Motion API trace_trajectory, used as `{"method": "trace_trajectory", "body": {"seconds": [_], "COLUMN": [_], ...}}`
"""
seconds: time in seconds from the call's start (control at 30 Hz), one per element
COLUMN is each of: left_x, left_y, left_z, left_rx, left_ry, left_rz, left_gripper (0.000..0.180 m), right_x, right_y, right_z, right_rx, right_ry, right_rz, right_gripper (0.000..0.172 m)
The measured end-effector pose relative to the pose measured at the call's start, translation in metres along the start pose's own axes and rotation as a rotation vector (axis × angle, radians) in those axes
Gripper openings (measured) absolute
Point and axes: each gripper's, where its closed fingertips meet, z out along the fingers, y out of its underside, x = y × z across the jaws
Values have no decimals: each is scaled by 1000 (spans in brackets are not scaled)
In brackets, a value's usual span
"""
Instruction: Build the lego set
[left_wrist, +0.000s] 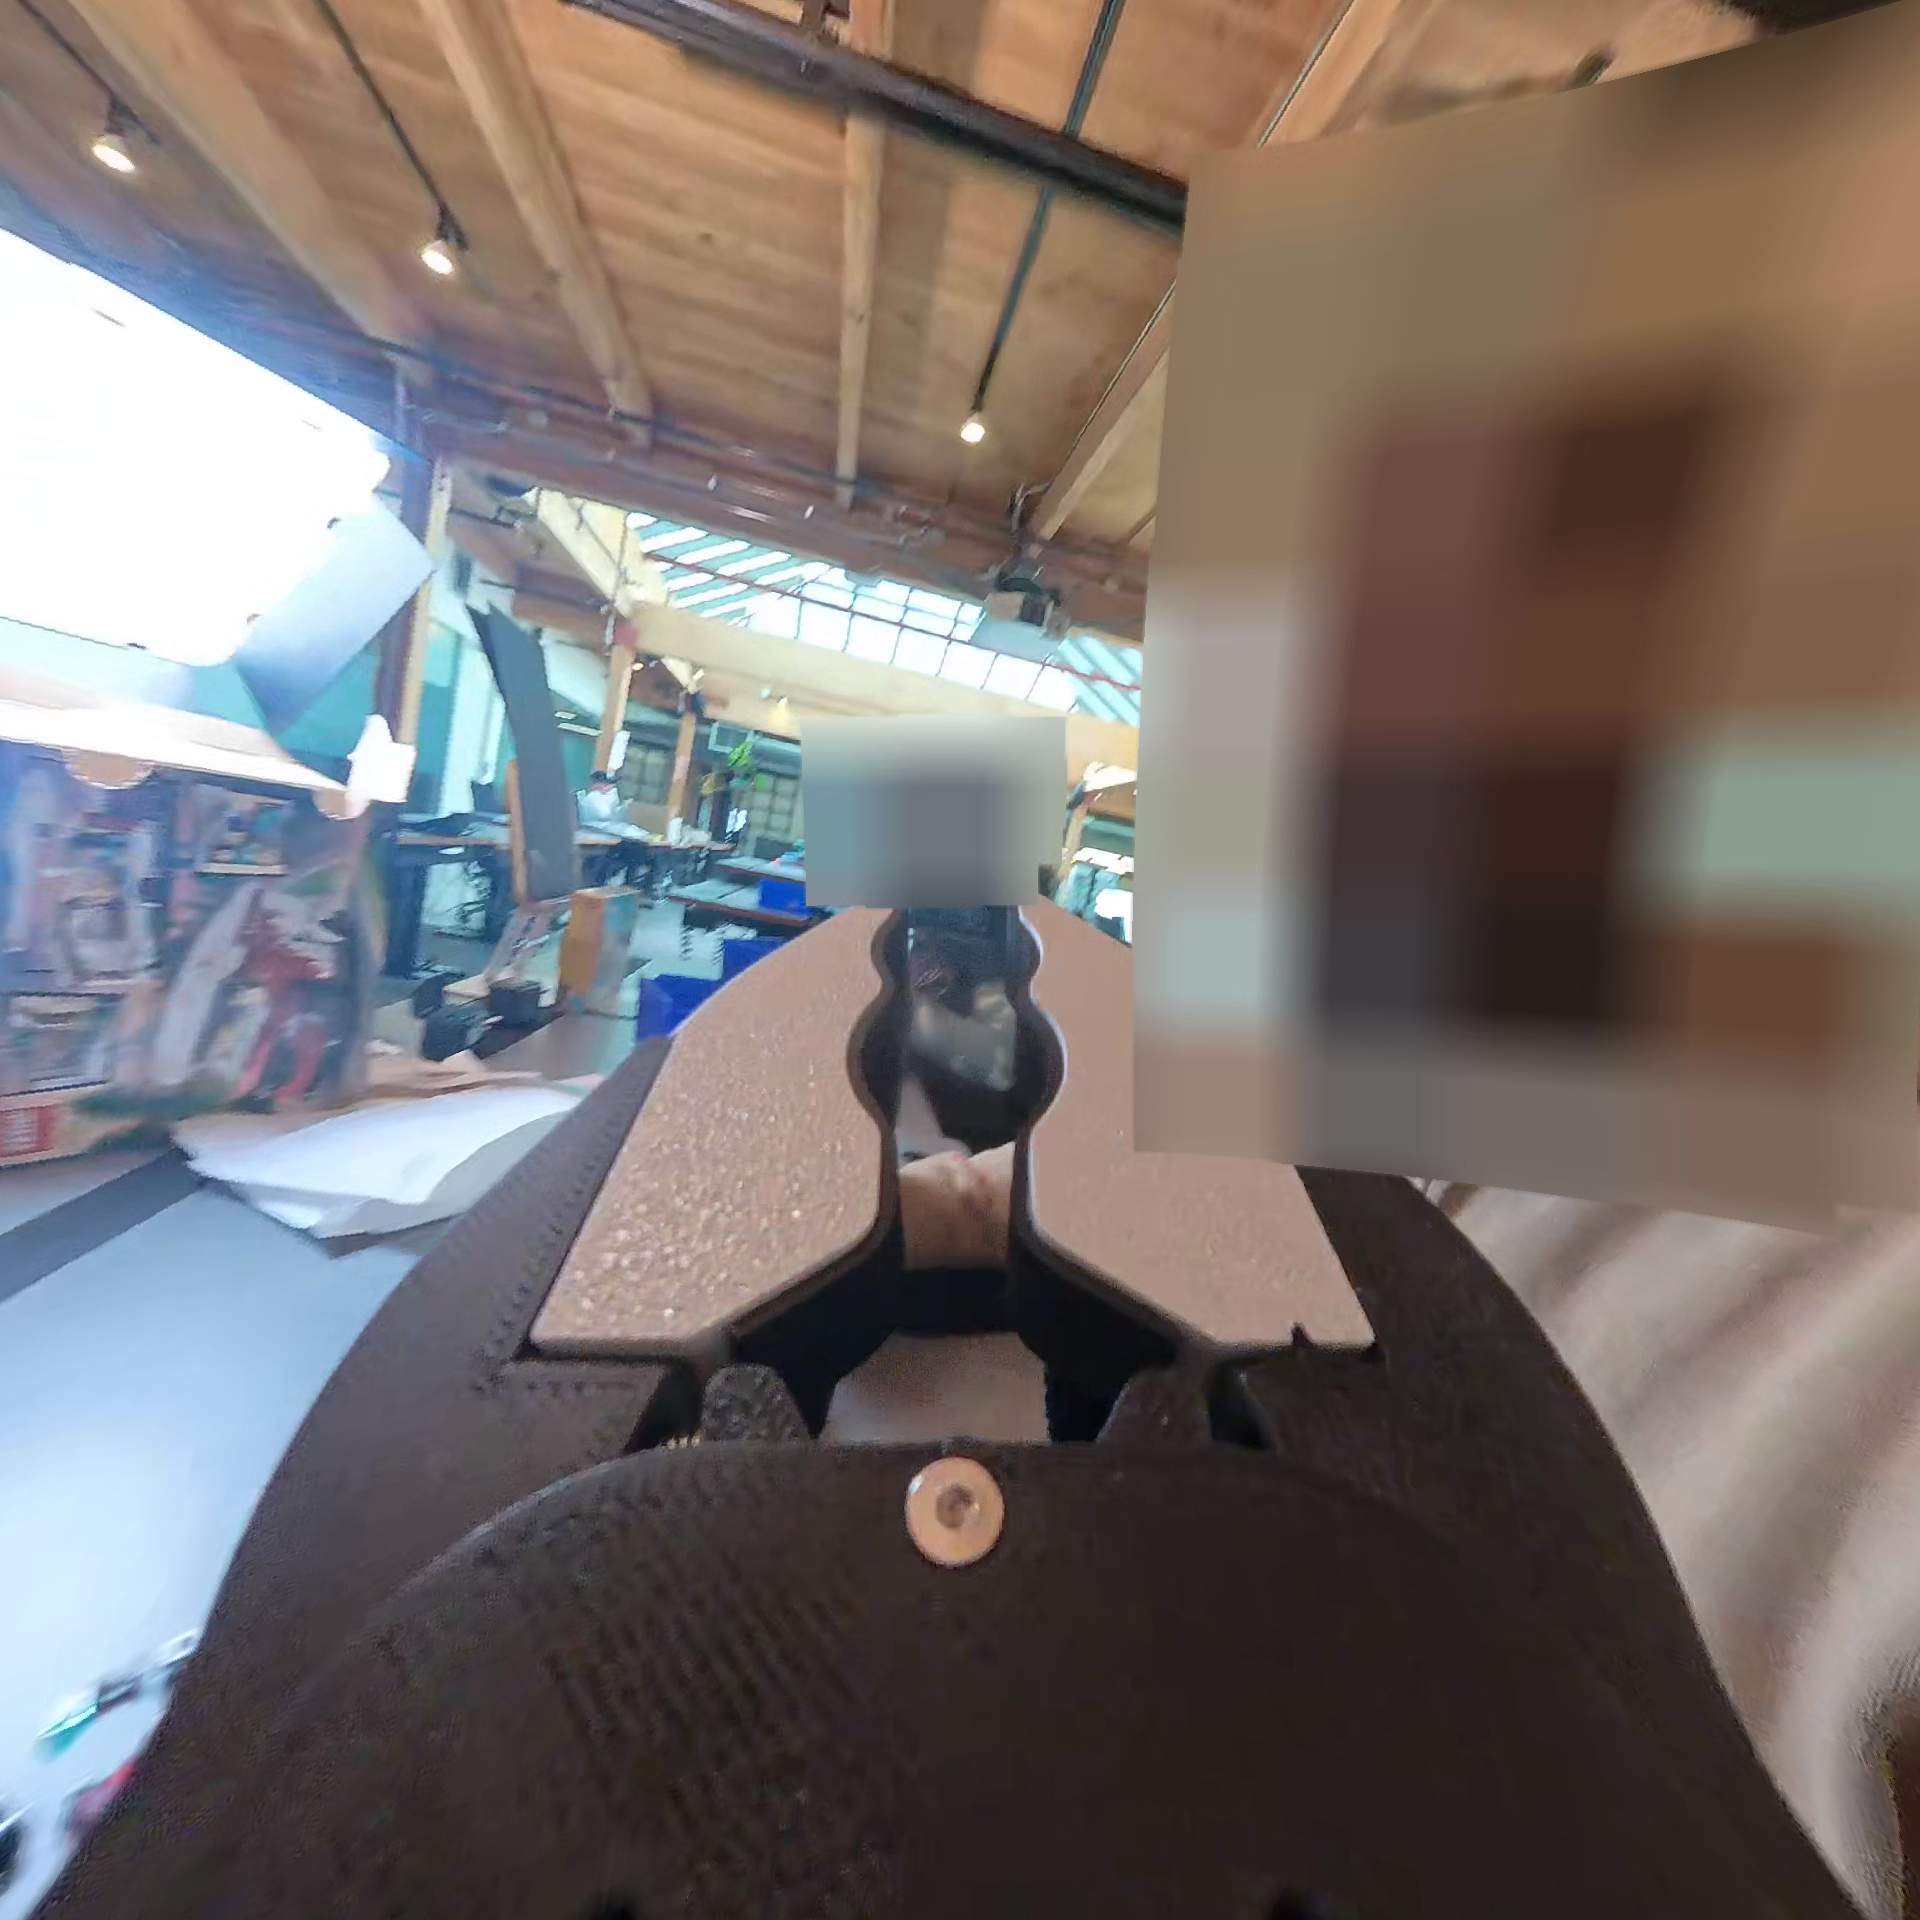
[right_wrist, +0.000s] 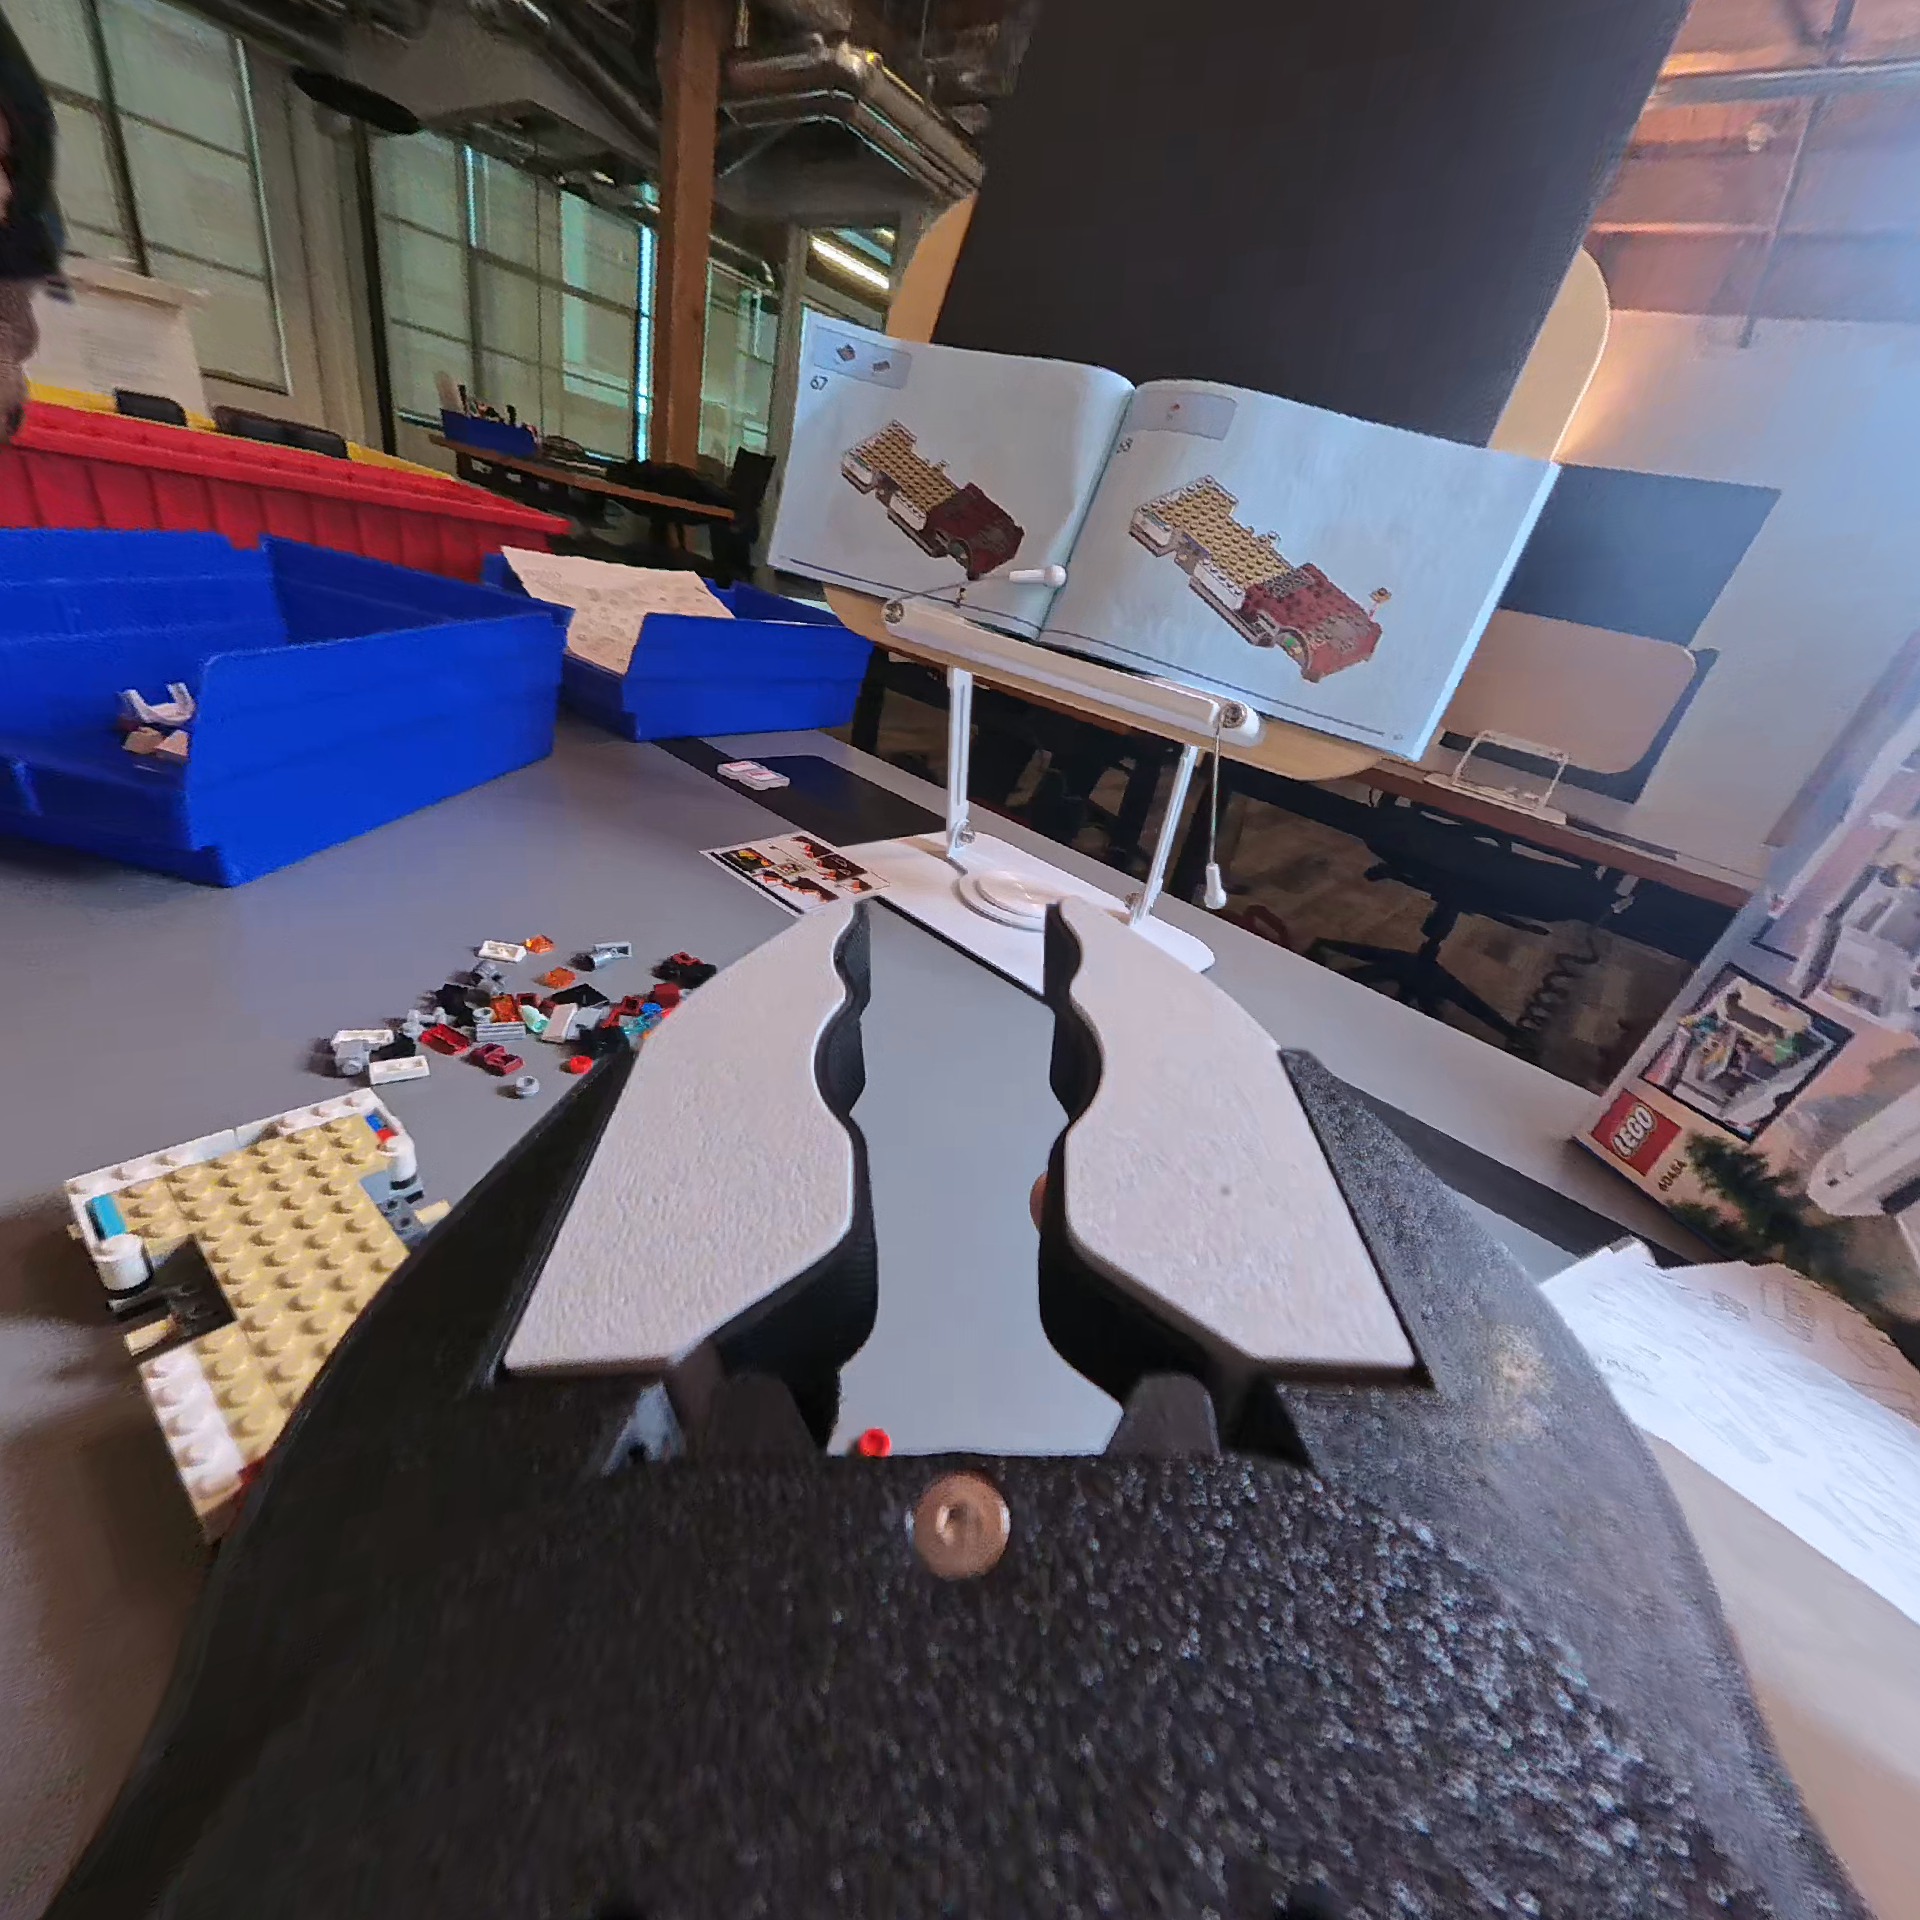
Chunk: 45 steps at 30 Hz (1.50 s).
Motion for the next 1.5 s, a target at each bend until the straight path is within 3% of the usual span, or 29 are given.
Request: {"method": "trace_trajectory", "body": {"seconds": [0.23, 0.47, 0.6, 0.7, 0.87, 1.07, 1.3, 1.5], "left_x": [-24, -48, -53, -54, -57, -60, -60, -61], "left_y": [45, 124, 144, 154, 159, 164, 171, 173], "left_z": [42, 72, 70, 68, 64, 60, 61, 60], "left_rx": [142, 112, 92, 70, 67, 70, 63, 63], "left_ry": [6, -24, -45, -45, -37, -32, -12, -13], "left_rz": [-249, -536, -607, -622, -658, -689, -730, -734], "left_gripper": [16, 17, 17, 17, 17, 17, 17, 17], "right_x": [-55, -115, -137, -144, -147, -148, -145, -144], "right_y": [-23, -69, -69, -62, -50, -40, -37, -37], "right_z": [-2, 2, 8, 12, 15, 18, 19, 18], "right_rx": [63, 115, 91, 79, 65, 45, 41, 38], "right_ry": [-220, -444, -530, -545, -535, -550, -539, -549], "right_rz": [-99, -275, -389, -409, -442, -423, -415, -379], "right_gripper": [26, 32, 32, 29, 3, 21, 9, 18]}}
